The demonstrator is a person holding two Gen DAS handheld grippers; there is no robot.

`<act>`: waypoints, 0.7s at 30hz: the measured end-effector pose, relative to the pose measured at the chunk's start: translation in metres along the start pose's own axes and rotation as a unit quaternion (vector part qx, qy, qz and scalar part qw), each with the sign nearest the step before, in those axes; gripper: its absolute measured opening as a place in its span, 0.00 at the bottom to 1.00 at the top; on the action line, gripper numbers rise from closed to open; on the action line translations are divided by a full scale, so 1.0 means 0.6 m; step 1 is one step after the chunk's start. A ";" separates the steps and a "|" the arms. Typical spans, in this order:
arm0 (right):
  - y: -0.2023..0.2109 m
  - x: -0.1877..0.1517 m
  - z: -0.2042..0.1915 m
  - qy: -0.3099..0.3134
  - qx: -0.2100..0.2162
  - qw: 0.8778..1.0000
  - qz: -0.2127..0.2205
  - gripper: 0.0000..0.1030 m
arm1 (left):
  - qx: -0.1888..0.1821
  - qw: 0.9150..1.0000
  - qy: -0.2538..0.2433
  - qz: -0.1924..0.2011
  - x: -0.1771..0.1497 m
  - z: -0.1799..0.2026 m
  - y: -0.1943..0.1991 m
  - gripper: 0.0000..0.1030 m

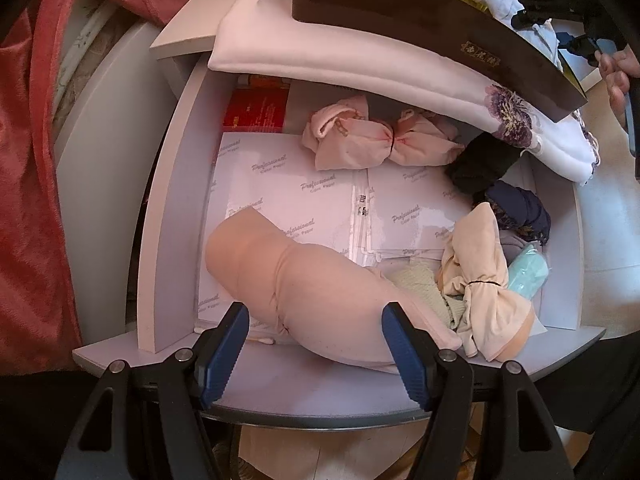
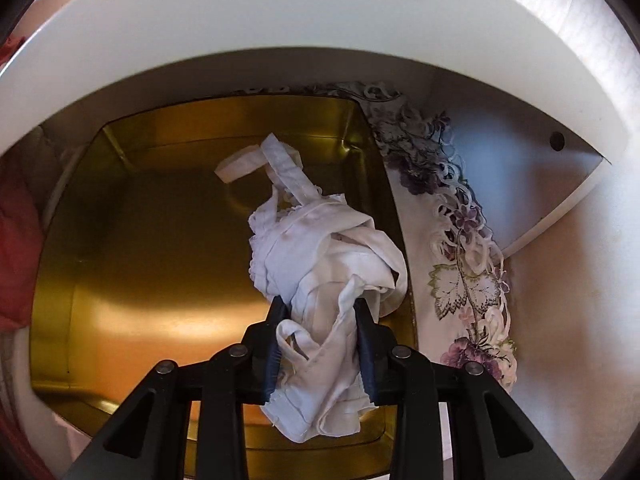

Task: Organize soft objects
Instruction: 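Lift the white underwear into the gold tray and open the right gripper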

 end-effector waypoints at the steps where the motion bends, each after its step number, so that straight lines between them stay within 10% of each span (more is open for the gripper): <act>1: 0.000 -0.001 0.001 0.003 -0.002 1.000 -0.001 0.33 | 0.000 1.000 -0.001 0.000 0.000 0.000 -0.001 0.68; 21: -0.008 -0.013 0.005 0.017 0.007 1.000 -0.018 0.47 | -0.004 1.000 -0.005 0.004 0.017 0.007 -0.006 0.68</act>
Point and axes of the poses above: each gripper's, at about its wrist camera, not at the fingertips, and y roughly against the way its jaws point, z to its right, x to its top, the point moved 7 cm from there along -y, roughly the way its jaws point, and after that the axes turned 9 degrees about y, right-handed, at the moved point
